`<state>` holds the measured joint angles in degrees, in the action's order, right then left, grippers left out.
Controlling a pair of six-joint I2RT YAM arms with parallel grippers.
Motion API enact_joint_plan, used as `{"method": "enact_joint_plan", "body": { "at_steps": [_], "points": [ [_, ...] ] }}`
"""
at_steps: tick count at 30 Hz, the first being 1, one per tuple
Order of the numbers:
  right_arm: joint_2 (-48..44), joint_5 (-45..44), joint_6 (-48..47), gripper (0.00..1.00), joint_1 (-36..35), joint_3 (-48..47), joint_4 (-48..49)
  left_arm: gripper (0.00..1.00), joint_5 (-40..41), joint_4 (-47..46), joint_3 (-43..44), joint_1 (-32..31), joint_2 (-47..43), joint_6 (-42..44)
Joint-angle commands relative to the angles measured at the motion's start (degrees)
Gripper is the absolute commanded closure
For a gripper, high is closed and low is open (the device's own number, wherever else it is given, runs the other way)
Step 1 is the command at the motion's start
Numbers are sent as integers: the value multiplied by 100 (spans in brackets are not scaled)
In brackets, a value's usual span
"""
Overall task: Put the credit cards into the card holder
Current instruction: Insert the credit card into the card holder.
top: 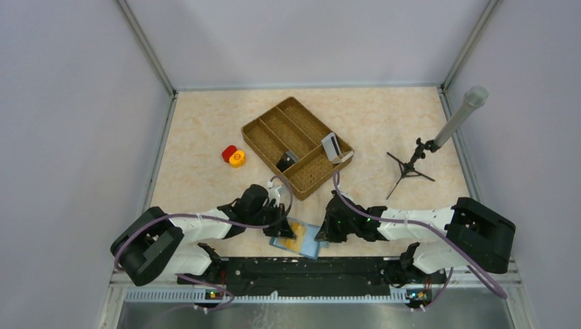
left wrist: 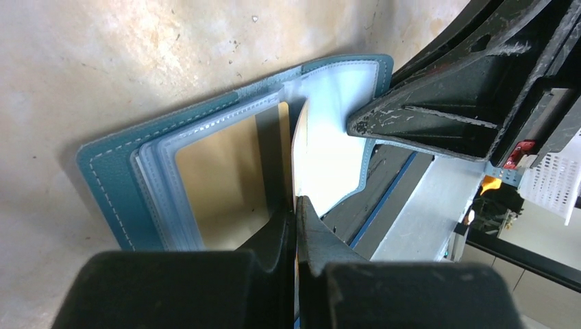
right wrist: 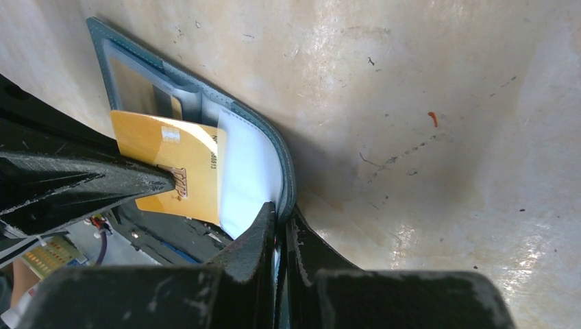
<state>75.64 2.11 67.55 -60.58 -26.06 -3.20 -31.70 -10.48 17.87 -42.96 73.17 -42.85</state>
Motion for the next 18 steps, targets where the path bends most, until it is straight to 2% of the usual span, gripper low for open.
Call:
{"method": "enact_joint_plan", "body": {
  "at_steps": [1,11,18],
  "points": [
    [239,-229,-138,100,26,-52,-245,100,439,-392,-207,-20,236,33],
    [346,-230,-167,100,26,-84,-164,100,462,-1320,-615,-28,285,-535],
    [345,-107,-181,100,24,-67,-117,100,673,-1442,-791,-45,18,-534]
  ]
}}
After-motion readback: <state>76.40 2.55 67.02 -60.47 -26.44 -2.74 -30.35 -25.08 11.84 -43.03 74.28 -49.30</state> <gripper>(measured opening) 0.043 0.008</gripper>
